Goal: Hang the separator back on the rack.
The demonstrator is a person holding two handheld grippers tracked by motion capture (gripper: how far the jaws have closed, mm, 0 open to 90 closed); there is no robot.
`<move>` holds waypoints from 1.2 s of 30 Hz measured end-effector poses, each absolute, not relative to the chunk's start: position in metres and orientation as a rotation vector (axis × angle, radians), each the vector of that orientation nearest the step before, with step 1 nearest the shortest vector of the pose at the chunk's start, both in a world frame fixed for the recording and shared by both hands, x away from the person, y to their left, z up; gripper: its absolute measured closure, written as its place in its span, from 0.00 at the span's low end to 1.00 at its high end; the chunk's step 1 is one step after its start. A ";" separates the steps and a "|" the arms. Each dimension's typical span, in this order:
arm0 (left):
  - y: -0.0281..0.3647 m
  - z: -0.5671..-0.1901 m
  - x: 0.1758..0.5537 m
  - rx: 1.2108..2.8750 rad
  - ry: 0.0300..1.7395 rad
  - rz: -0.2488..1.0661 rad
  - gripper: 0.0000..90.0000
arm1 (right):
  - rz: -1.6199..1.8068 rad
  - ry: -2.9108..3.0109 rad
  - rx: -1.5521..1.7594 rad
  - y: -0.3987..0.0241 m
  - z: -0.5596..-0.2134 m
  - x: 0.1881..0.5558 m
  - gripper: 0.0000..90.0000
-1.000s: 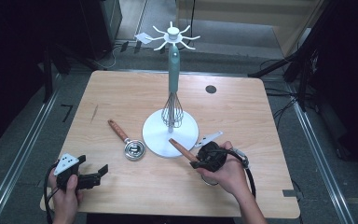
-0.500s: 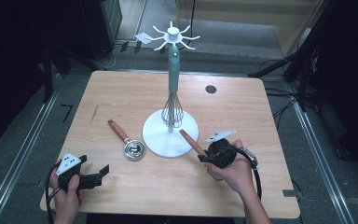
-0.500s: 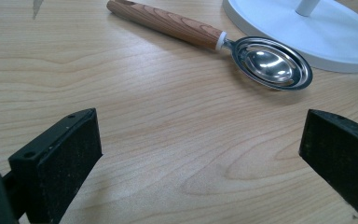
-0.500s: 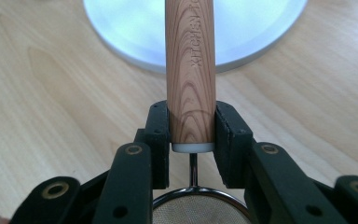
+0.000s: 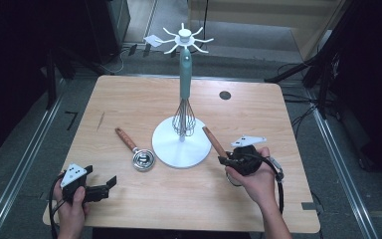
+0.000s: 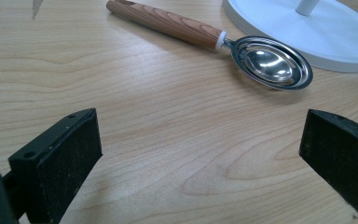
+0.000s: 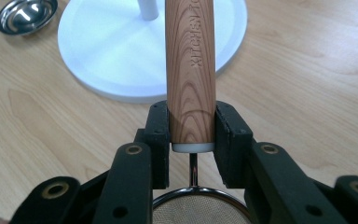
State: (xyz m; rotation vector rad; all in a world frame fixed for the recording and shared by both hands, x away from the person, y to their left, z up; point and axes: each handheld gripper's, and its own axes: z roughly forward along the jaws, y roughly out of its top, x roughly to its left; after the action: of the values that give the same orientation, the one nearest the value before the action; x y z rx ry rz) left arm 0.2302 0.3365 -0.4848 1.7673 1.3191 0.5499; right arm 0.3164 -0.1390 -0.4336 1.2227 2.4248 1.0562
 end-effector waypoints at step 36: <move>0.337 -0.485 0.231 1.758 1.329 0.542 0.00 | 1.397 2.093 1.154 -0.145 -0.400 0.302 0.78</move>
State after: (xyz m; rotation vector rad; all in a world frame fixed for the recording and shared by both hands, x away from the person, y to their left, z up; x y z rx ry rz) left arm 0.2312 0.3368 -0.4850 1.7576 1.3292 0.5418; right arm 0.3023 -0.1449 -0.3998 1.1541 2.0927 1.3970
